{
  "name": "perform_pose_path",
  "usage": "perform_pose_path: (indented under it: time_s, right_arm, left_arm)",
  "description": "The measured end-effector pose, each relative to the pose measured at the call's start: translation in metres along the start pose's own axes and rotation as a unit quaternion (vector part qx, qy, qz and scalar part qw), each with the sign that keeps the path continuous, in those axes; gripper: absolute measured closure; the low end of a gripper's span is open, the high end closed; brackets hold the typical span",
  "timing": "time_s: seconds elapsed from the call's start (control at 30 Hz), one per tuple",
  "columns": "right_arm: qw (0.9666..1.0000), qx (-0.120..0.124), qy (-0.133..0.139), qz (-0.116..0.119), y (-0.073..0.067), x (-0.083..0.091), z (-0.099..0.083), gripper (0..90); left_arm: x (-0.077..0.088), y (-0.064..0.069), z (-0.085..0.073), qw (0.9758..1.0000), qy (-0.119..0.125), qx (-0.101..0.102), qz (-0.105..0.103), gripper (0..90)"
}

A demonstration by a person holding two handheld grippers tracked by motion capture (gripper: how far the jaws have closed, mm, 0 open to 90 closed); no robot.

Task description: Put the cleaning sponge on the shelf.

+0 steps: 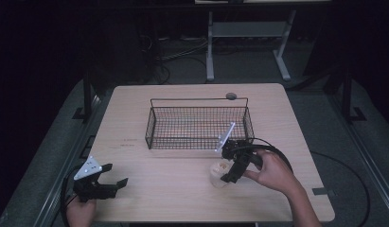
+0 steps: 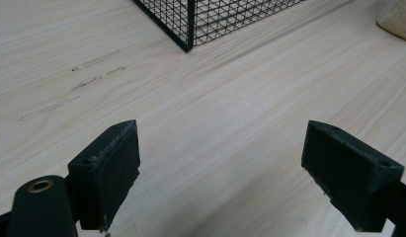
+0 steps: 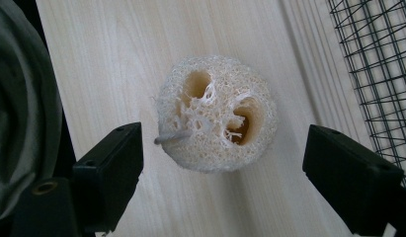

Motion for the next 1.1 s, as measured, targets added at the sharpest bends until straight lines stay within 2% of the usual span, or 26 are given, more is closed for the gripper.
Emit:
perform_pose_path:
  time_s: [0.57, 0.77, 1.1]
  right_arm:
    - [0.9997, 0.009, -0.017, 0.015, 0.000, -0.013, 0.010, 16.2]
    - [0.9992, 0.011, -0.030, 0.025, 0.000, -0.019, 0.011, 22.1]
    - [0.9991, 0.012, -0.034, 0.025, 0.001, -0.018, 0.010, 29.1]
  left_arm:
    - [0.000, 0.000, 0.001, 1.0000, 0.003, 0.002, -0.002, 13.7]
    - [0.000, 0.000, 0.001, 1.0000, 0.004, 0.002, -0.003, 13.7]
    - [0.000, -0.001, 0.001, 1.0000, 0.003, 0.002, -0.003, 13.7]
Point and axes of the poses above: each handheld gripper's, and its own axes: x roughly backward along the jaws, z roughly out of its top, y roughly to its right, the point moved 4 cm from there along -x, roughly forward along the jaws, and after that the axes turned 4 degrees about x, right-handed, at the moved point
